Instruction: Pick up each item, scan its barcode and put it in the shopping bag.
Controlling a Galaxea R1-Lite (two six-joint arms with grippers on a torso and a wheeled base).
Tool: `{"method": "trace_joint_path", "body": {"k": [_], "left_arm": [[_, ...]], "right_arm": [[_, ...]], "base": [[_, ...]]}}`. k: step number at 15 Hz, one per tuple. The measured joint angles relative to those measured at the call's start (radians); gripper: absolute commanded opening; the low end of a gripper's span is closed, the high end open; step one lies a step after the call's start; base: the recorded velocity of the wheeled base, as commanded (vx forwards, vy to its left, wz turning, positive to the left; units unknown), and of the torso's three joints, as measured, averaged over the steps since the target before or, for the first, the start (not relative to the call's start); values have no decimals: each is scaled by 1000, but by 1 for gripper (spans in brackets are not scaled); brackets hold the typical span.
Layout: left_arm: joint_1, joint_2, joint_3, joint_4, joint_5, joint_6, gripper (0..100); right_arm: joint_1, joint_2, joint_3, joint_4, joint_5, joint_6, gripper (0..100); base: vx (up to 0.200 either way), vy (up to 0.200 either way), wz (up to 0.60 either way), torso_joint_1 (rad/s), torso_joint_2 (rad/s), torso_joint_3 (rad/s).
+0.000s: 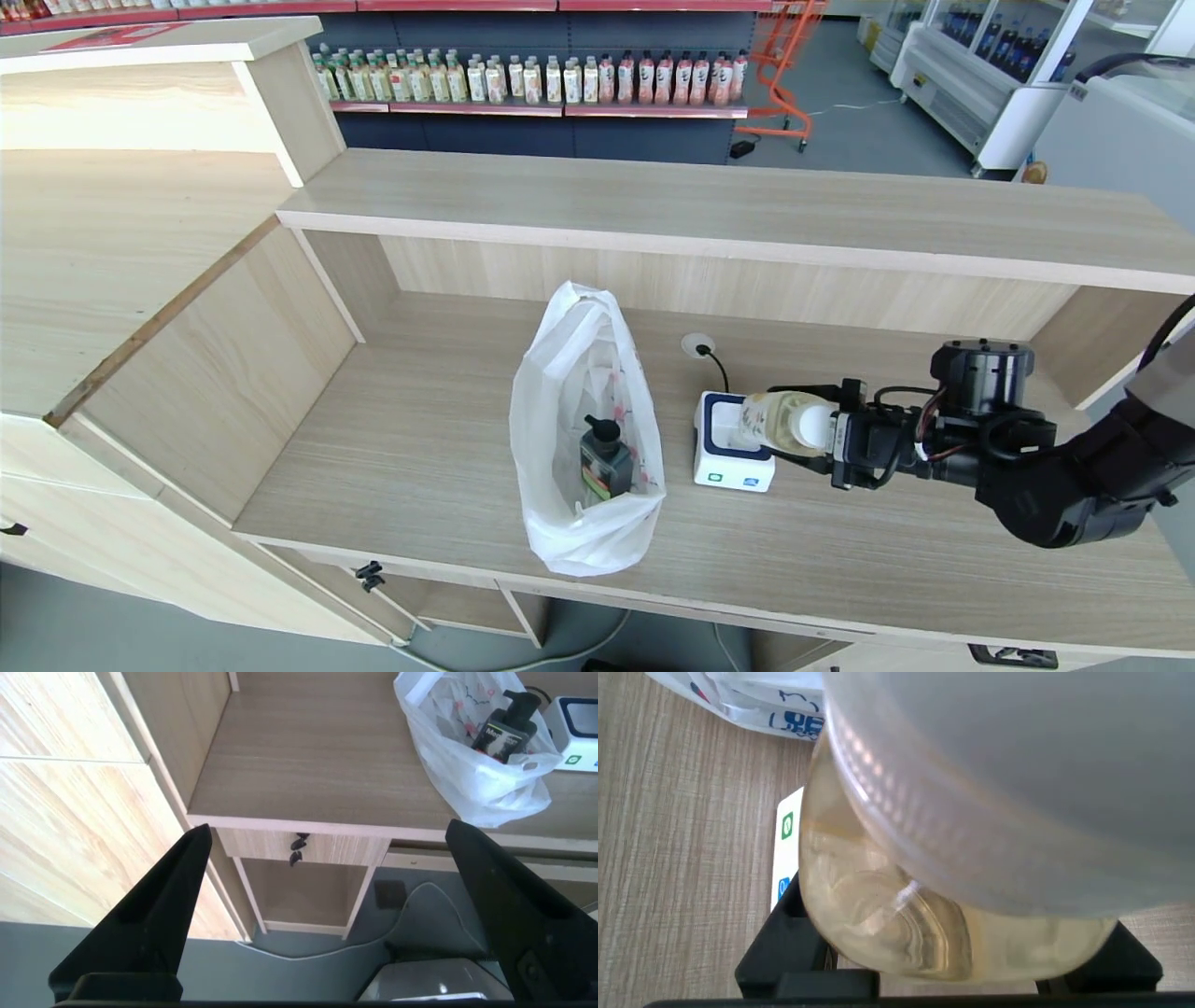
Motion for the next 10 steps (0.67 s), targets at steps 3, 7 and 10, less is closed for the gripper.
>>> {"method": "trace_joint_path", "body": {"k": [3,7,10], "left_arm": [[0,0,-1,0,0,0,100],[0,0,-1,0,0,0,100],[0,0,-1,0,0,0,100]], "right_arm": [[5,37,-47,0,0,0,0],[8,79,-91,-5,3,0,0],[9,93,-97,-4,5,0,0]], "base": [[0,0,0,0,0,0],[0,0,0,0,0,0],[0,0,0,0,0,0]]}}
